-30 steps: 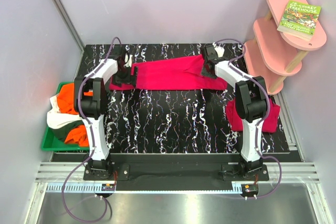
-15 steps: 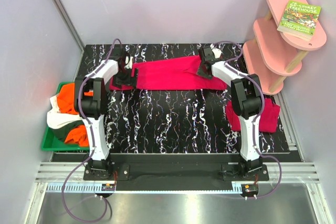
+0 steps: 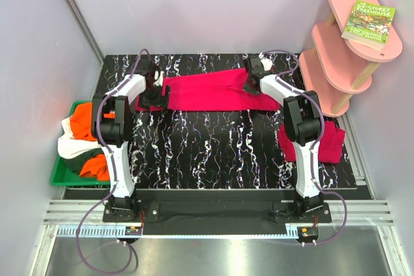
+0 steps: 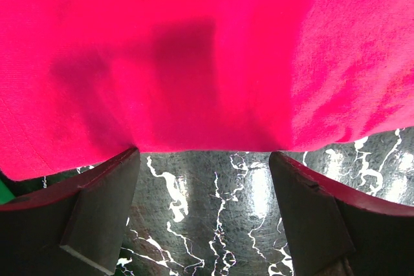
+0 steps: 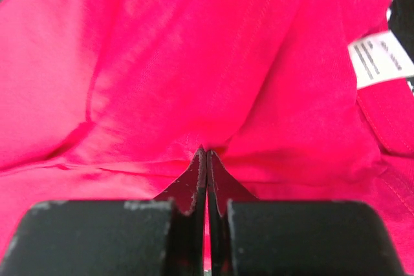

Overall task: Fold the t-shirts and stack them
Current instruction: Fold the other side of the tshirt into a rectangle

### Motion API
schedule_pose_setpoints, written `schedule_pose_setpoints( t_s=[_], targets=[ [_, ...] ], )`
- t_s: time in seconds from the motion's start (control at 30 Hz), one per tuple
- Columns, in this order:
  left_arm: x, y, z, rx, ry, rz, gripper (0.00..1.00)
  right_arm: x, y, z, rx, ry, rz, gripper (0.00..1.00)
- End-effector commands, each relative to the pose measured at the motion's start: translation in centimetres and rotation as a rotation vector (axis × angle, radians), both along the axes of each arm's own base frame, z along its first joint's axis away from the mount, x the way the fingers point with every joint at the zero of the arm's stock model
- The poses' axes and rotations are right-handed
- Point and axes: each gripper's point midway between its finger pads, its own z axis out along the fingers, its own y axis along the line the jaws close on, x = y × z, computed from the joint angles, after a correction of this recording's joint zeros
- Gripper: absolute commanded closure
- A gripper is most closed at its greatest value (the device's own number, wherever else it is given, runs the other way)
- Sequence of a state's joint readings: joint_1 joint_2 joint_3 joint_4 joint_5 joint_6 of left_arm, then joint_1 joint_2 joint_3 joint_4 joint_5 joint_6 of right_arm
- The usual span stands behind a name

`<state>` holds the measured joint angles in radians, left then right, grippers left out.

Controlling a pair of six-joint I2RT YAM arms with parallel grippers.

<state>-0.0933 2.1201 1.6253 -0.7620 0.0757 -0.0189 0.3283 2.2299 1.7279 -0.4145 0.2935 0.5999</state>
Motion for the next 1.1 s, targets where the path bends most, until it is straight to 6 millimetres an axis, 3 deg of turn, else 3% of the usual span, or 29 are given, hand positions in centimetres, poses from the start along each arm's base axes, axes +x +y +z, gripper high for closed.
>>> schedule_pose_setpoints(
  t_s=[0.0,0.17,0.27,0.5,0.63,0.67,0.73,0.77,0.83,0.87,0.9,0.97,1.07],
  targets=[
    [0.3,-0.3,0.5,-0.014,-0.022,-0.016,0.14,2.6,1.3,3.7,0.023,-0.116,0.010,1.00],
    [0.1,-0.3,0.4,-0.018,-0.017,-0.018,0.14,4.9,2.0,7.0,0.043,-0.210,0.023,1.00],
    [-0.2,-0.4,0.1,-0.020,-0.007,-0.018,0.15,6.0,2.7,7.5,0.052,-0.228,0.042,1.00],
    [-0.6,-0.4,-0.1,-0.021,0.000,-0.019,0.15,7.9,3.3,5.7,0.037,-0.221,0.054,1.00],
    [-0.8,-0.4,-0.4,-0.025,0.007,-0.020,0.16,9.1,3.3,5.6,0.019,-0.241,0.053,1.00],
    [-0.9,-0.4,-0.5,-0.026,0.009,-0.021,0.16,9.7,3.5,6.4,0.018,-0.264,0.058,1.00],
    [-1.1,-0.6,-0.7,-0.030,0.017,-0.023,0.16,10.3,3.7,5.6,0.015,-0.263,0.067,1.00],
    [-1.2,-0.6,-0.8,-0.030,0.020,-0.023,0.16,10.9,4.1,6.7,0.025,-0.289,0.081,1.00],
    [-1.3,-0.5,-0.9,-0.029,0.024,-0.023,0.17,11.4,4.5,6.1,0.025,-0.291,0.091,1.00],
    [-1.4,-0.6,-1.0,-0.030,0.028,-0.024,0.17,11.9,4.9,7.0,0.031,-0.314,0.104,1.00],
    [-1.4,-0.6,-0.9,-0.030,0.026,-0.024,0.17,12.1,5.0,6.0,0.028,-0.303,0.104,1.00],
    [-1.4,-0.6,-0.9,-0.032,0.025,-0.024,0.17,12.5,5.5,6.5,0.039,-0.315,0.113,1.00],
    [-1.6,-0.6,-0.9,-0.035,0.028,-0.025,0.17,12.8,5.9,5.5,0.048,-0.303,0.129,1.00]
  ],
)
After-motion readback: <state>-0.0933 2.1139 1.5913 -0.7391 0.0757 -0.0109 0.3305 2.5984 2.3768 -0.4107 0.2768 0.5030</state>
